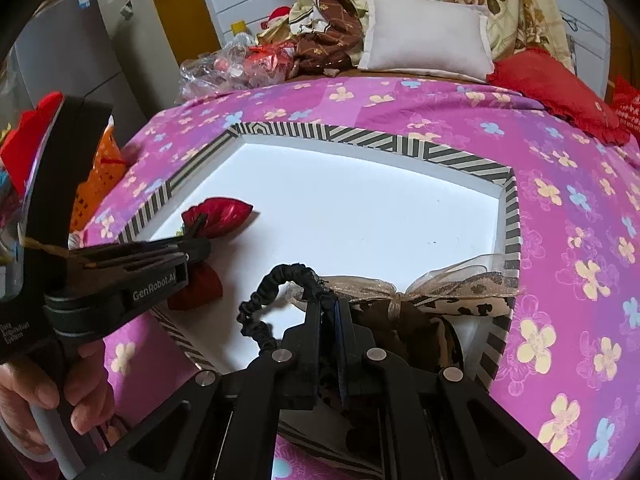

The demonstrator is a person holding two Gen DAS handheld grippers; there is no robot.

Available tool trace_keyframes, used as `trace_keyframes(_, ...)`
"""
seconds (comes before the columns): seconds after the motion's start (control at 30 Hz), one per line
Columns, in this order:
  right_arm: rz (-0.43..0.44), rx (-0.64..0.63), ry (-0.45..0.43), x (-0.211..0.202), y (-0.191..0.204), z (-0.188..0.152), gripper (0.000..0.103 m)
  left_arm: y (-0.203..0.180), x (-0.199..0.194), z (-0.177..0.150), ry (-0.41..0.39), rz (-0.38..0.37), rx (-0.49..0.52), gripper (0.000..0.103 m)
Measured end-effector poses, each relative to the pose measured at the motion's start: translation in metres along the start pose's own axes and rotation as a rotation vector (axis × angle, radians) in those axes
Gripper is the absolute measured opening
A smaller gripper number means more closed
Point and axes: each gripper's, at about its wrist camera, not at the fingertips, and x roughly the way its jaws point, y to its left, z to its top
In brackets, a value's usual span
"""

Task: Organize jewelry
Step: 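Carry the red bow and black scrunchie into the tray and release both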

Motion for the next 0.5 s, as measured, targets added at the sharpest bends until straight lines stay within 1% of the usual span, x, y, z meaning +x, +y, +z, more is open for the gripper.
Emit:
trace_keyframes(0.03, -0.006, -0.005, 0.004, 0.0, 0.001, 0.0, 0.01, 0.0, 0.0, 0.0, -0.001, -0.001, 0.0, 0.015)
trace_keyframes(0.1, -0.007, -0.011, 0.008, 0.0, 0.002, -0.003, 0.021, 0.0, 0.0, 0.0, -0.001, 0.0, -0.003, 0.016)
trace_keyframes(0.13, -0.003, -0.01, 0.007, -0.001, 0.002, -0.004, 0.032, 0.0, 0.0, -0.001, -0.002, 0.001, -0.003, 0.017)
trace_keyframes(0.17, 0.005, -0.007, 0.004, -0.003, 0.001, -0.005, 0.036, 0.0, -0.001, -0.002, -0.003, -0.001, -0.004, 0.018)
trace_keyframes(0.23, 0.004, -0.007, 0.001, -0.007, 0.002, -0.008, 0.036, 0.001, -0.002, -0.003, -0.005, -0.003, -0.009, 0.024)
trace_keyframes(0.37, 0.002, -0.011, -0.017, -0.019, 0.004, -0.012, 0.036, 0.004, -0.01, -0.006, -0.02, -0.013, -0.018, 0.03)
trace_keyframes(0.4, 0.001, -0.012, -0.026, -0.024, 0.005, -0.012, 0.036, 0.005, -0.013, -0.007, -0.027, -0.014, -0.018, 0.037)
trace_keyframes(0.43, -0.003, -0.011, -0.036, -0.028, 0.006, -0.013, 0.036, 0.006, -0.016, -0.007, -0.035, -0.016, -0.02, 0.046)
trace_keyframes(0.5, -0.006, -0.004, -0.055, -0.038, 0.007, -0.015, 0.04, 0.008, -0.026, -0.009, -0.058, -0.021, -0.026, 0.056)
